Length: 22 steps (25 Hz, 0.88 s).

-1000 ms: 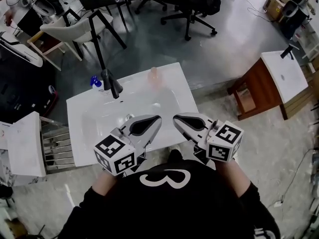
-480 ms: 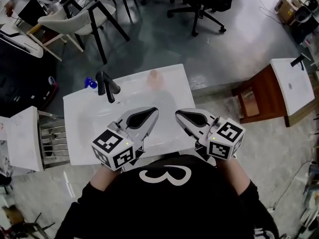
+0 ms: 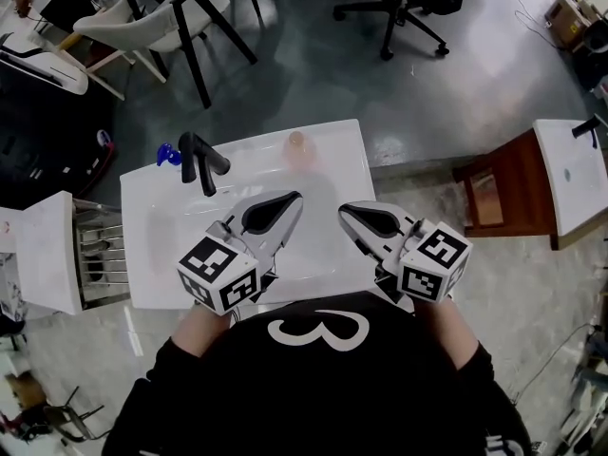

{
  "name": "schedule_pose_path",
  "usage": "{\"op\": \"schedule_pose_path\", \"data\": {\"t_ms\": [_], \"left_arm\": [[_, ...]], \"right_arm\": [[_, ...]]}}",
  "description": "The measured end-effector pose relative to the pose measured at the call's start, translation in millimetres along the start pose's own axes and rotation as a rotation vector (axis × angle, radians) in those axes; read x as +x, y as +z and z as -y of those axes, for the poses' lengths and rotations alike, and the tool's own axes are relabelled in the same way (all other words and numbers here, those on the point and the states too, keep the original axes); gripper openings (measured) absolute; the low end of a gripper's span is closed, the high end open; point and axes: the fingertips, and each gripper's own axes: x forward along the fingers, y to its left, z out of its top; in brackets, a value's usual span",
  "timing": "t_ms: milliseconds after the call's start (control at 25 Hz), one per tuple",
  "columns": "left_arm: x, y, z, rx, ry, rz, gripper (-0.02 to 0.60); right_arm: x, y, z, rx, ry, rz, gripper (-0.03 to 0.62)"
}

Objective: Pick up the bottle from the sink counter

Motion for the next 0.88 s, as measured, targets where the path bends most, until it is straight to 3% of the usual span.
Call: {"op": "schedule_pose_path", "data": {"t_ms": [760, 880], "left_arm": [[56, -16, -63, 0.021, 0.143, 0.002, 0.023], [63, -20, -69, 0.021, 0.138, -0.002, 0.085]], "right_arm": [[8, -15, 63, 0.06, 0.029, -0.054, 0.015], [9, -19, 69, 0.07, 0.029, -0.058, 0.015]]}}
